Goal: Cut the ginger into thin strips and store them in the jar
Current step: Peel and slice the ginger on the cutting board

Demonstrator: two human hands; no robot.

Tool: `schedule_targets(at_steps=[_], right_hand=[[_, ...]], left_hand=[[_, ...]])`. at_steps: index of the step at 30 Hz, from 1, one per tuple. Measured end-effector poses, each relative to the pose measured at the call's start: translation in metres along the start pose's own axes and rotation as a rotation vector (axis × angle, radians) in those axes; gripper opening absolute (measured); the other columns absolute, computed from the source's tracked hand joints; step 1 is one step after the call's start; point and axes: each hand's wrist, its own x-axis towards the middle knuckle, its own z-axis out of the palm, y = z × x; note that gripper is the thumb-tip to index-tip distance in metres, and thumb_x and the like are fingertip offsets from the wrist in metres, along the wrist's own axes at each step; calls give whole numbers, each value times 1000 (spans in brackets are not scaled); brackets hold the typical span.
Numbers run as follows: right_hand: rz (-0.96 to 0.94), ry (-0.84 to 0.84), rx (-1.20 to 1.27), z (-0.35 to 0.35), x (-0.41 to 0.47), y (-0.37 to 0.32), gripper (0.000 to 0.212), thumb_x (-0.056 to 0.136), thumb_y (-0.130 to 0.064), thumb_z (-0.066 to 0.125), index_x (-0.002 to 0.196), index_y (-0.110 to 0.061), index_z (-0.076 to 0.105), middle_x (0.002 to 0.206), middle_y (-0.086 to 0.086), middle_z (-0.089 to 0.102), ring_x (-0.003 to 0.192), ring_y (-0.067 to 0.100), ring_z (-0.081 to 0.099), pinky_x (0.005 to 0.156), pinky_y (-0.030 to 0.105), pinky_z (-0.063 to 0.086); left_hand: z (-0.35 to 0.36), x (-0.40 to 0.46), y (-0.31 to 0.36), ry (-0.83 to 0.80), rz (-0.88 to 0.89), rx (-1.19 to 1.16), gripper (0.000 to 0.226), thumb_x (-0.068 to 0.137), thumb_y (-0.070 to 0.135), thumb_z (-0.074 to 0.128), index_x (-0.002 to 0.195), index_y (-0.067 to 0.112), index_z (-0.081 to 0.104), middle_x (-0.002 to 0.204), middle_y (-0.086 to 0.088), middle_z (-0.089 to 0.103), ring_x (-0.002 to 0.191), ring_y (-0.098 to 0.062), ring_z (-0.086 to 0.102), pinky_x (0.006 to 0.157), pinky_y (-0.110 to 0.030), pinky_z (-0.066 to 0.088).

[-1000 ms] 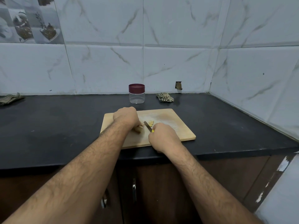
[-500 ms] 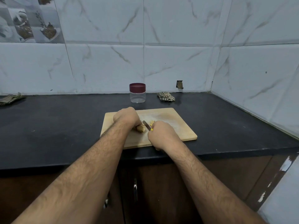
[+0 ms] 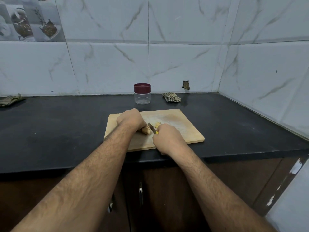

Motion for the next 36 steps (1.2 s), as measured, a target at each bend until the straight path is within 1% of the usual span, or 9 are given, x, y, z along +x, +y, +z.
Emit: schedule_targets(at_steps=[5,11,16,19,21,26,30,34,36], right_hand=[[-1,0,-11,0,-3,-3,10,89,-9,46,94,-15,54,80,1,51,84,25,55,64,29,41],[12,-14,-45,0,-3,-8,13,87,-4,46,92,-14,51,83,2,50,84,26,53,66,31,42],[25,-40,-59,1,4,-11,14,86,-3,47,90,-15,52,77,3,53,78,25,54,61,29,42],[24,-58,-41,1,3,-7,16,85,-3,45,92,-13,55,75,4,53,74,25,56,53,28,39],[18,-55,-33,2,0,-2,17,86,-3,45,94,-12,56,74,3,54,72,25,56,53,28,39],[5,7,-68,5,-7,8,13,89,-8,47,92,-16,57,76,-1,52,79,23,53,63,29,40],[32,-18,-52,-1,-4,11,15,89,-9,46,96,-14,58,79,1,56,80,24,59,62,29,42],[53,-30,-67,-9,0,12,16,86,-7,44,93,-14,55,76,4,56,75,26,59,52,28,38],[58,-25,-66,-11,0,13,17,84,-6,43,93,-13,57,73,4,57,74,27,60,51,28,38]], left_hand=[[0,0,0,-8,3,-6,23,80,39,69,98,24,71,94,2,68,87,-18,62,60,-27,42],[0,0,0,-7,2,-5,27,79,44,71,97,24,71,94,2,67,86,-19,61,60,-28,41],[-1,-2,1,-1,3,-5,32,79,48,73,100,24,70,96,2,68,87,-19,60,62,-29,42],[-2,-3,0,-1,5,-7,27,79,43,72,99,24,71,93,3,67,86,-19,61,58,-28,41],[-2,-3,-1,2,12,-17,24,79,41,71,97,25,71,92,3,68,86,-19,62,57,-27,41],[-1,-2,-5,-12,32,-75,22,79,39,73,96,25,73,92,3,70,89,-19,64,68,-29,51],[-3,1,-9,-44,68,-129,14,81,37,76,89,26,75,90,3,71,91,-18,66,83,-35,59],[-9,3,-12,-61,76,-138,12,81,35,78,90,28,77,92,3,72,96,-19,66,87,-36,58],[-10,3,-14,-57,69,-140,13,81,36,78,91,29,77,92,4,72,96,-19,65,86,-35,58]])
